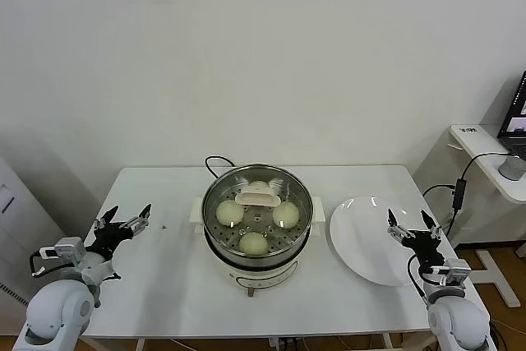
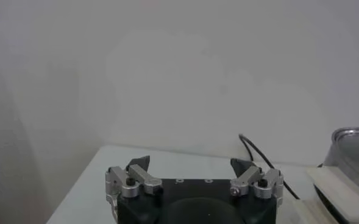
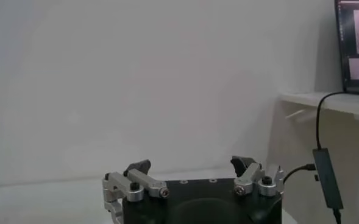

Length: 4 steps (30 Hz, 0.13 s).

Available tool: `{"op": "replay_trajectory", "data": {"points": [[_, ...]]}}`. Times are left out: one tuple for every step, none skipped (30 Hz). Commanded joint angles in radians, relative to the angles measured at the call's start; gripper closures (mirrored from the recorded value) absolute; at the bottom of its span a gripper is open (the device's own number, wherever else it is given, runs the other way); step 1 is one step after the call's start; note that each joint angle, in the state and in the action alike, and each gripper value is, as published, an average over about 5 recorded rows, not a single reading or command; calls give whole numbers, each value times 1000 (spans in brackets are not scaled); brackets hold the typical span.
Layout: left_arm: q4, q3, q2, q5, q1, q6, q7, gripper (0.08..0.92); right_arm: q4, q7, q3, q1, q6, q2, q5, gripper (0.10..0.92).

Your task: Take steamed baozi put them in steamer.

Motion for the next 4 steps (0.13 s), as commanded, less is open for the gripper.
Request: {"op": "replay_trajectory", "data": {"points": [[-3,1,-2,-1,-1,2,0,177,5,-7,0,-4,-7,-4,1,203],[-4,0,-2,-1,0,2,0,177,5,-8,0,-4,-7,-4,0,203],[-4,0,-2,0,0,2,0,177,5,-8,0,-4,-7,-4,0,203],[-5,0,-2,0,0,2,0,177,6,-8,0,-4,-7,-4,-1,203]]}}
